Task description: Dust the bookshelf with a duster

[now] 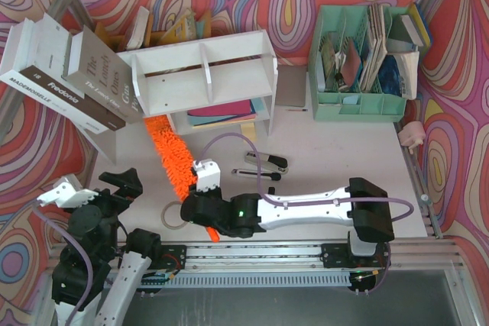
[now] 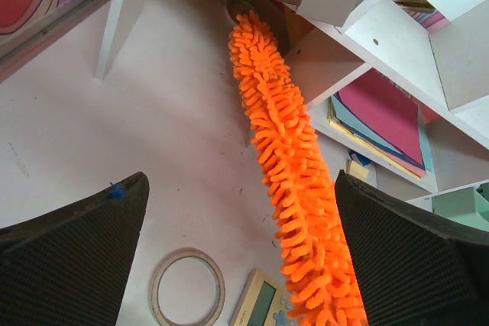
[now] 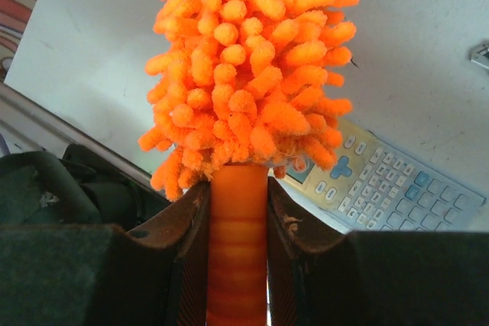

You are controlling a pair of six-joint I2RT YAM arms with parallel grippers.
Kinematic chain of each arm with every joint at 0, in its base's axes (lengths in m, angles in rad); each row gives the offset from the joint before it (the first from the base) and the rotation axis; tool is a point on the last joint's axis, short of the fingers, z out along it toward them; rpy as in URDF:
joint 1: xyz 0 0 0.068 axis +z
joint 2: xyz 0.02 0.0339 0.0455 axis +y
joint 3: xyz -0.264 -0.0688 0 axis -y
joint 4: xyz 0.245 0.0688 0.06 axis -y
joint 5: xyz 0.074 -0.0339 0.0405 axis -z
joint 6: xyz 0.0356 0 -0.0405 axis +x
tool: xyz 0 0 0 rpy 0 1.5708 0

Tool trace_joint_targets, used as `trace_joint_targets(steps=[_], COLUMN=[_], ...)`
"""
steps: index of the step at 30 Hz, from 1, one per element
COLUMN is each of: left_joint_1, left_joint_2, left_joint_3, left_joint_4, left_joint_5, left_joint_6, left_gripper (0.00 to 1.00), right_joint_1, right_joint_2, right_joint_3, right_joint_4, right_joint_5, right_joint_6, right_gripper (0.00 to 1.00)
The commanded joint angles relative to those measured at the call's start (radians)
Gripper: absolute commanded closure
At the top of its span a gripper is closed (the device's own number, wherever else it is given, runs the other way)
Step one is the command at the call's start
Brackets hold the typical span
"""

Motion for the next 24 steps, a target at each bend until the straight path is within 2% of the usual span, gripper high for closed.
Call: trace_joint_targets(steps=[1, 3, 6, 9, 14, 18, 22, 24], left_joint_1=[0.007, 0.007, 0.007, 0.007, 0.009, 0.008, 0.007, 0.008], left_joint_2=[0.001, -0.005, 0.001, 0.013, 0.0, -0.002, -0.001, -0.001], left_joint_3=[-0.006, -0.008, -0.007, -0.005, -0.008, -0.007, -0.007, -0.007], left_joint_4=[-0.008, -0.006, -0.004, -0.003, -0.002, -0.003, -0.004, -0.005], left_joint_5=[-0.019, -0.023, -0.016, -0.008, -0.013, -0.014, -0.014, -0.015], left_joint_6=[-0.008, -0.01, -0.007, -0.006, -0.007, -0.007, -0.007, -0.007], left_gripper=[0.01, 0.01, 0.01, 0.02, 0.01, 0.01, 0.02, 0.01], right_joint_1=[0.086, 0.122, 0.132, 0.131, 0.074, 0.011, 0.007, 0.012], right_joint_2=[-0.067, -0.1, -0.117, -0.101, -0.04, -0.011, 0.038, 0.013], right_joint_3=[-0.02, -0.05, -0.075, -0.059, -0.001, -0.009, 0.047, 0.036], right_joint_4=[0.193, 0.284, 0.284, 0.171, 0.001, -0.013, -0.074, -0.031], right_joint_5=[0.18, 0.251, 0.275, 0.276, 0.124, -0.026, -0.046, 0.005], right_joint_6=[-0.148, -0.218, -0.207, -0.117, 0.019, 0.068, 0.067, 0.031], right_gripper=[1.0, 1.0, 1.0, 1.0, 1.0, 1.0, 1.0, 1.0])
